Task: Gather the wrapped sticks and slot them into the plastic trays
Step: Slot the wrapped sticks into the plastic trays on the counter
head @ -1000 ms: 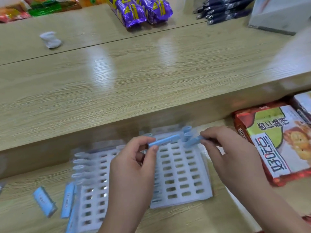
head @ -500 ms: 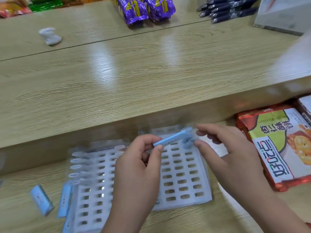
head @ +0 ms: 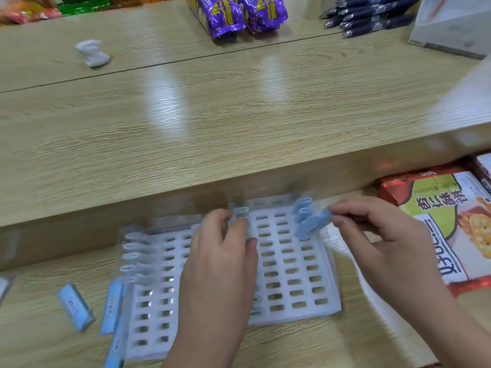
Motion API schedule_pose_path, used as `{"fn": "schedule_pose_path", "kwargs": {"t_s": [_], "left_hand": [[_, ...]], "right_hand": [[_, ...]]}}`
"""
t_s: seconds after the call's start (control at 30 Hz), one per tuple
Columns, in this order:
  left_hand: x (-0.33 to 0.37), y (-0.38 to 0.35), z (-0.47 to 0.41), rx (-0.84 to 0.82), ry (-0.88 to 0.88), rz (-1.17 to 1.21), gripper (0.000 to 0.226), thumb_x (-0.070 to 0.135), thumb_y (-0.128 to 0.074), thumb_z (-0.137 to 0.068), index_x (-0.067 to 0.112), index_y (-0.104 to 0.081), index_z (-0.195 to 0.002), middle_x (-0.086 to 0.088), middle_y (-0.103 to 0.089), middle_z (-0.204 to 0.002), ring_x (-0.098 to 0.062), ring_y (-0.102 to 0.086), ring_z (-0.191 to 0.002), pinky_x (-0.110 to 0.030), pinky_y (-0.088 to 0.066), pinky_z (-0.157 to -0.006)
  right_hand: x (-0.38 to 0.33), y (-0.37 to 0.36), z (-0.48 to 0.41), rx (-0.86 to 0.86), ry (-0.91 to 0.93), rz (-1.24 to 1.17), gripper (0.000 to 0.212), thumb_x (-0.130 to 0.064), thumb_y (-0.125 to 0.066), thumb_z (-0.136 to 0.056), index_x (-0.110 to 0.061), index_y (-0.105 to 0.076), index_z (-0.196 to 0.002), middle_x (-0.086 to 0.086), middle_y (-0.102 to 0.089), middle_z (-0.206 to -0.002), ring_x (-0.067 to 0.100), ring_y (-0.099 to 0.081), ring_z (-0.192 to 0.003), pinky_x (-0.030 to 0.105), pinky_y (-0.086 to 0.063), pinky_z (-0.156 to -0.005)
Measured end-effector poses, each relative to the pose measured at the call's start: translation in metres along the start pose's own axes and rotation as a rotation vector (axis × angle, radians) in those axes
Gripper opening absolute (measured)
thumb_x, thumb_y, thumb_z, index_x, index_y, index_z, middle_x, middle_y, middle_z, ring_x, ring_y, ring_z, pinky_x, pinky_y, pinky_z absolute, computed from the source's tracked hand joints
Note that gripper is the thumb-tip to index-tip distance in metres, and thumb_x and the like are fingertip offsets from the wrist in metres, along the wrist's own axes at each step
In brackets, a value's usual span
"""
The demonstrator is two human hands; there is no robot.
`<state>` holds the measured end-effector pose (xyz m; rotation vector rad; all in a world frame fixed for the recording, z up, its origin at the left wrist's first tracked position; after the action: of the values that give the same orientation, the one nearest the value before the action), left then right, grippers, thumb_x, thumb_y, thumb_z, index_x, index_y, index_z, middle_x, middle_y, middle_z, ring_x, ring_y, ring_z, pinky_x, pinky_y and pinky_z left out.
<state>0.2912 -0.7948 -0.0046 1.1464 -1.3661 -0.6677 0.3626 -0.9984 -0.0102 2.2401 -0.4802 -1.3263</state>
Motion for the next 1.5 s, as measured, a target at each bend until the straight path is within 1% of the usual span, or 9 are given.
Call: {"fn": "schedule_pose_path", "kwargs": {"t_s": [0.33, 0.5, 0.67, 0.9, 1.0, 1.1, 1.2, 1.33, 1.5], "left_hand": [[-0.003, -0.009, 0.006, 0.040, -0.087, -0.073, 0.029, 0.014, -0.067, -0.087, 0.003, -0.071, -0.114, -0.011, -0.068, -0.115, -0.031, -0.065, -0.096, -0.039, -0.056, -0.071], [-0.002, -0.009, 0.005, 0.001, -0.072, -0.104, 0.031, 0.010, -0.074, -0.084, 0.004, -0.071, -0.114, -0.010, -0.068, -0.113, -0.029, -0.066, -0.092, -0.037, -0.056, -0.066], [0.002, -0.007, 0.005, -0.063, -0.063, -0.112, 0.050, 0.006, -0.089, -0.068, 0.008, -0.072, -0.115, -0.005, -0.068, -0.111, -0.022, -0.065, -0.087, -0.030, -0.054, -0.063], [-0.029, 0.014, 0.031, 0.097, -0.202, 0.056, 0.045, 0.005, -0.069, -0.083, 0.010, -0.060, -0.128, -0.009, -0.062, -0.125, -0.026, -0.059, -0.104, -0.036, -0.054, -0.086], [-0.074, 0.032, 0.052, 0.250, -0.123, 0.114, 0.032, 0.013, -0.058, -0.090, 0.011, -0.066, -0.121, -0.006, -0.065, -0.119, -0.025, -0.061, -0.100, -0.033, -0.053, -0.082], [-0.138, 0.051, 0.074, 0.321, 0.055, 0.071, 0.027, 0.016, -0.052, -0.092, 0.010, -0.073, -0.107, -0.005, -0.067, -0.106, -0.021, -0.063, -0.094, -0.024, -0.046, -0.082], [-0.208, 0.061, 0.088, 0.179, 0.206, -0.135, 0.029, 0.004, -0.068, -0.079, 0.006, -0.073, -0.108, -0.013, -0.068, -0.113, -0.035, -0.067, -0.093, -0.040, -0.054, -0.073], [-0.263, 0.064, 0.090, -0.192, 0.143, -0.276, 0.070, 0.000, -0.085, -0.061, 0.018, -0.067, -0.125, -0.011, -0.058, -0.141, -0.035, -0.063, -0.107, -0.044, -0.055, -0.073], [-0.280, 0.072, 0.079, -0.141, 0.062, -0.270, 0.051, 0.016, -0.087, -0.065, 0.023, -0.071, -0.114, -0.005, -0.062, -0.134, -0.031, -0.063, -0.110, -0.042, -0.055, -0.073]], "right_hand": [[0.018, -0.009, 0.015, -0.077, 0.222, 0.274, 0.017, -0.014, -0.062, -0.089, -0.008, -0.076, -0.098, -0.001, -0.073, -0.104, 0.019, -0.070, -0.094, 0.038, -0.058, -0.073], [0.019, -0.015, 0.018, -0.113, 0.239, 0.350, 0.025, -0.017, -0.055, -0.089, -0.009, -0.076, -0.101, 0.002, -0.070, -0.105, 0.023, -0.066, -0.091, 0.038, -0.055, -0.058], [0.013, -0.018, 0.021, -0.090, 0.288, 0.518, 0.026, -0.007, -0.057, -0.084, -0.010, -0.074, -0.104, 0.001, -0.069, -0.110, 0.027, -0.063, -0.090, 0.036, -0.051, -0.063], [-0.010, -0.026, 0.019, -0.129, 0.172, 0.531, 0.037, -0.018, -0.042, -0.092, -0.001, -0.069, -0.111, 0.013, -0.067, -0.116, 0.041, -0.063, -0.092, 0.057, -0.050, -0.084], [-0.054, -0.050, 0.030, -0.050, 0.170, 0.412, 0.033, -0.020, -0.046, -0.093, -0.005, -0.072, -0.109, 0.010, -0.068, -0.115, 0.038, -0.063, -0.096, 0.054, -0.050, -0.090], [-0.113, -0.095, 0.049, -0.037, 0.225, 0.310, 0.025, -0.020, -0.054, -0.092, -0.015, -0.075, -0.106, 0.000, -0.069, -0.111, 0.025, -0.062, -0.096, 0.029, -0.044, -0.095], [-0.161, -0.150, 0.064, -0.195, 0.283, 0.232, 0.024, -0.026, -0.057, -0.089, -0.022, -0.073, -0.106, -0.009, -0.068, -0.108, 0.019, -0.059, -0.094, 0.025, -0.047, -0.085], [-0.195, -0.211, 0.064, -0.519, 0.374, 0.340, 0.044, -0.024, -0.084, -0.067, -0.025, -0.071, -0.110, -0.015, -0.068, -0.104, 0.020, -0.061, -0.090, 0.035, -0.055, -0.071], [-0.208, -0.250, 0.043, -0.732, 0.514, 0.679, 0.032, -0.010, -0.069, -0.050, -0.027, -0.070, -0.076, -0.013, -0.064, -0.075, 0.019, -0.061, -0.080, 0.031, -0.043, -0.061]]}}
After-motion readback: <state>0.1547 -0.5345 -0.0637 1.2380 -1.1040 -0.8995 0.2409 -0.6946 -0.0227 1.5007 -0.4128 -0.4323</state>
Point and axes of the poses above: each hand's wrist, its own z-axis away from the middle knuckle, its own y-axis out of the back of the hand, x = y × z, the point moved 1 cm from there along -z, towards the middle knuckle
